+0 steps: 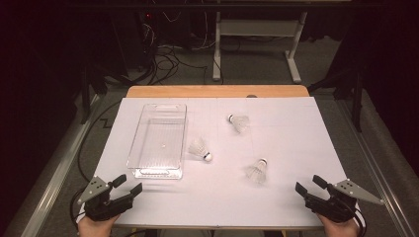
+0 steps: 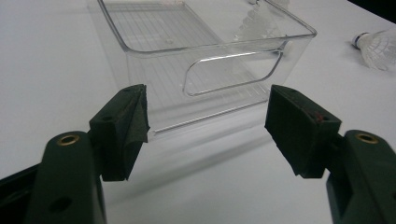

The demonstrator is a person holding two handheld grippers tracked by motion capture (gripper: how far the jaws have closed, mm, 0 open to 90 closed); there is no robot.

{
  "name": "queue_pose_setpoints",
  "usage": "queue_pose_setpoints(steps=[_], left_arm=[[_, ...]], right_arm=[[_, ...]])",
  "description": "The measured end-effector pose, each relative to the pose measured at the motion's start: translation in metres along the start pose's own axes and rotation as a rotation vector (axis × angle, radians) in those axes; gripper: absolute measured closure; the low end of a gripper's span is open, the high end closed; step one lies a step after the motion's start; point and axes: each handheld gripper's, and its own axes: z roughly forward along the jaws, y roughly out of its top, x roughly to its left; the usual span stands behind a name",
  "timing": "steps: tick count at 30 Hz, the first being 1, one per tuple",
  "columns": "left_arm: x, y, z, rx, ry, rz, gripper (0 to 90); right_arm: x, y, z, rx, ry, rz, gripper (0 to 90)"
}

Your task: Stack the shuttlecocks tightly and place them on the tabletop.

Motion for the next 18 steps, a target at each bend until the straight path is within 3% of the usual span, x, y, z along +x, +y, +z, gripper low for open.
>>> queue_pose_setpoints(steps=[18], left_arm=[[-0.0093,0.0032,0.0035,-0.004,-0.036,0.013,31.2]], right_arm=[[0.0003,0.0,0.0001,0.001,0.001,-0.001,25.8]])
